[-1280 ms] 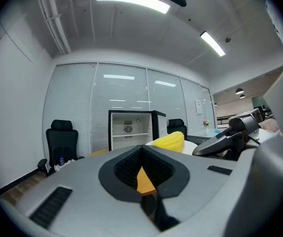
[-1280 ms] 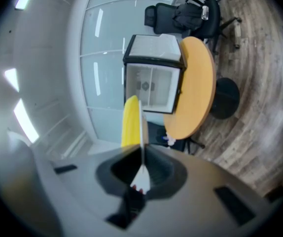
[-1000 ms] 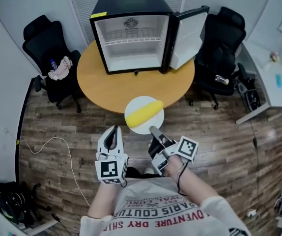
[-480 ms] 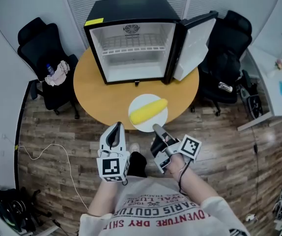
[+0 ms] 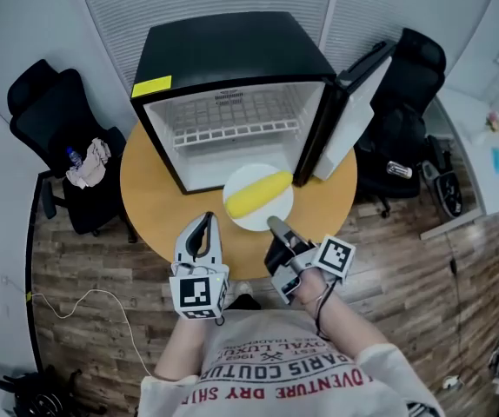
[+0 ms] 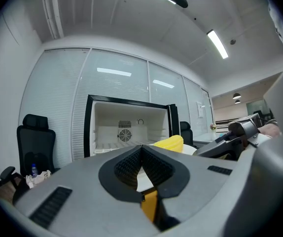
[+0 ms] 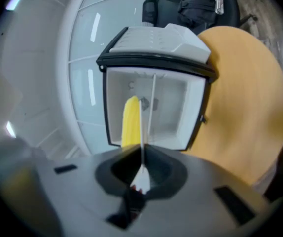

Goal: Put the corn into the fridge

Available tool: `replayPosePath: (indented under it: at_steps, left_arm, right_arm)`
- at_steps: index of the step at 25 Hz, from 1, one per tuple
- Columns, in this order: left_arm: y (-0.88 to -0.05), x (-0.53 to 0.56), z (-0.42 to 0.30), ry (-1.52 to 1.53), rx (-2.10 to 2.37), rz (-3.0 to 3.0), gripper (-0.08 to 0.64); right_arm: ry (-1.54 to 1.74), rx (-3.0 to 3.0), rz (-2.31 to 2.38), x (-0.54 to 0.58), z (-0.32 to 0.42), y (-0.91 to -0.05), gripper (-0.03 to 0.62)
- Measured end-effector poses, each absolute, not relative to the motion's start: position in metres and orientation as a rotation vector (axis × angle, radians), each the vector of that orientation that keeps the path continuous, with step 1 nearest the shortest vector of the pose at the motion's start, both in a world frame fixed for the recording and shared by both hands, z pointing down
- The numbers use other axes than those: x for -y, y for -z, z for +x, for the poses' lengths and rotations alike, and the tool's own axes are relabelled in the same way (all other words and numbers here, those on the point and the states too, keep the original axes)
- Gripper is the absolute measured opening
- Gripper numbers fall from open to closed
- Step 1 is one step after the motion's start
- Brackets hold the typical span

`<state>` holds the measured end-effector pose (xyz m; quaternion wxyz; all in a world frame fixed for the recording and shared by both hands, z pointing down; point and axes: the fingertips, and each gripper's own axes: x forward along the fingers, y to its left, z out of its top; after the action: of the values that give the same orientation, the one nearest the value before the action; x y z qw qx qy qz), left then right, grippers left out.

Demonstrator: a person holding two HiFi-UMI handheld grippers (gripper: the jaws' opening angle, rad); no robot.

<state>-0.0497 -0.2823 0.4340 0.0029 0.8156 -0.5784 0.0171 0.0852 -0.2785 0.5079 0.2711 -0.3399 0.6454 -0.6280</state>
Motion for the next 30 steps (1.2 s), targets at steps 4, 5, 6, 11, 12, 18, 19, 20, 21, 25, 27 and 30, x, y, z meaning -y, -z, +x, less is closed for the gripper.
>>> replayPosePath:
  at_steps: [4, 5, 6, 11, 12, 18, 19, 20, 21, 25, 27, 30]
  left_arm:
    - [-0.43, 0.325, -0.064, -0.06, 1.816, 2.575, 0.034]
    - [-0.43, 0.333, -0.067, -0.066, 1.813, 2.579, 0.034]
    - [-0.43, 0.342, -0.069, -0.069, 1.811, 2.583, 0.034]
    - [-0.432, 0.374, -0.079, -0.066, 1.792, 2.578, 0.034]
    - [-0.433, 0.379, -0.082, -0.073, 1.792, 2.584, 0.034]
    - [-0.446, 0.402, -0.095, -0.078, 1.785, 2.553, 0.034]
    - [-0.448, 0.405, -0.097, -0.086, 1.786, 2.558, 0.034]
    - [-0.45, 0.407, -0.098, -0.09, 1.786, 2.558, 0.034]
    - [-0.451, 0.409, -0.099, -0.091, 1.783, 2.554, 0.034]
    - [-0.454, 0.415, -0.104, -0.094, 1.782, 2.548, 0.034]
    - [-0.455, 0.418, -0.107, -0.096, 1.784, 2.548, 0.034]
    - [-0.457, 0.423, -0.11, -0.086, 1.778, 2.529, 0.034]
  right_arm:
    - [1.675, -1.735, -0.91, 0.325, 0.071, -0.5, 0.04]
    - [1.673, -1.734, -0.911, 0.335, 0.069, -0.5, 0.04]
    - [1.672, -1.734, -0.913, 0.344, 0.066, -0.5, 0.04]
    - [1.681, -1.714, -0.92, 0.381, 0.052, -0.503, 0.04]
    - [1.683, -1.709, -0.924, 0.387, 0.051, -0.504, 0.04]
    - [1.695, -1.676, -0.951, 0.42, 0.043, -0.514, 0.04]
    - [1.694, -1.671, -0.959, 0.424, 0.043, -0.515, 0.04]
    - [1.691, -1.665, -0.968, 0.428, 0.043, -0.517, 0.04]
    - [1.69, -1.654, -0.976, 0.431, 0.043, -0.518, 0.04]
    - [1.697, -1.614, -0.99, 0.442, 0.042, -0.523, 0.04]
    - [1.696, -1.608, -0.994, 0.448, 0.04, -0.523, 0.04]
    - [1.701, -1.594, -0.998, 0.454, 0.037, -0.525, 0.04]
